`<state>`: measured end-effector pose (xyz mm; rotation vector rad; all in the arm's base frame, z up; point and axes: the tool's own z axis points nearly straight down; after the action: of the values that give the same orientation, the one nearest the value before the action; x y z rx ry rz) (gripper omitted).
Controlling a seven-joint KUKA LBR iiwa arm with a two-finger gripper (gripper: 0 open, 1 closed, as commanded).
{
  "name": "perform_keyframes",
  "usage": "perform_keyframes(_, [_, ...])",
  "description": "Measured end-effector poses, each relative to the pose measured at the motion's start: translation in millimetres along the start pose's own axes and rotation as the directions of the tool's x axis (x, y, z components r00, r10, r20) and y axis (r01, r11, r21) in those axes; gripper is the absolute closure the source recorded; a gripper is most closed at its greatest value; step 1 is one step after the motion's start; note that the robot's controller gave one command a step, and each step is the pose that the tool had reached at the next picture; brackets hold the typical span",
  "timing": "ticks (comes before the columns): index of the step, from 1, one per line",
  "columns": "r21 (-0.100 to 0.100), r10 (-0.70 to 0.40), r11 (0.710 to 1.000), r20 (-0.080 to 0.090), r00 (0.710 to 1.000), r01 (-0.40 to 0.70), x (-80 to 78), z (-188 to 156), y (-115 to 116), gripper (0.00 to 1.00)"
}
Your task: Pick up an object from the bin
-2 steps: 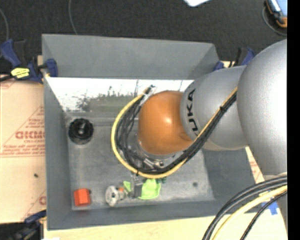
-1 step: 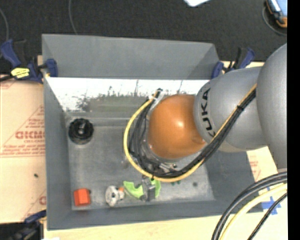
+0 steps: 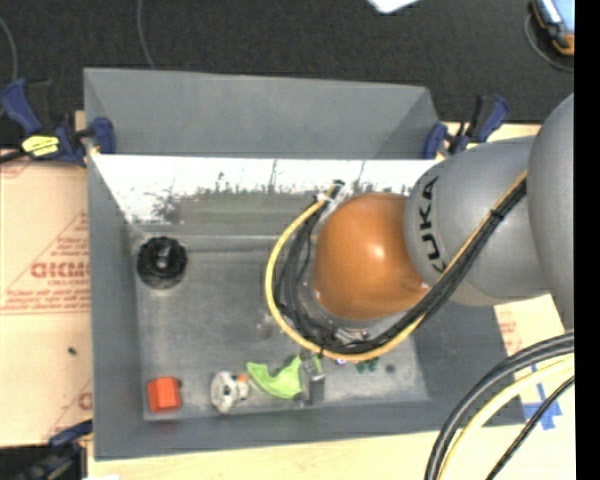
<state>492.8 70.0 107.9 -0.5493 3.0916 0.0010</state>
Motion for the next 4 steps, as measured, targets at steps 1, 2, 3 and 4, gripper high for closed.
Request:
perform_keyframes(1, [-0.001, 0.082, 0.997, -0.001, 0.997, -0.082, -7.1, 38.7, -29.8, 0.00])
perform_keyframes(2, [-0.002, 0.033, 0.999, 0.001, 0.999, -0.033, 15.3, 37.5, -6.4, 1.00])
perform_keyframes(3, [-0.002, 0.034, 0.999, 0.001, 0.999, -0.034, 15.3, 37.5, -6.4, 1.00])
perform_keyframes(4, [-0.003, 0.034, 0.999, -0.006, 0.999, -0.034, 17.2, 30.4, -6.1, 1.00])
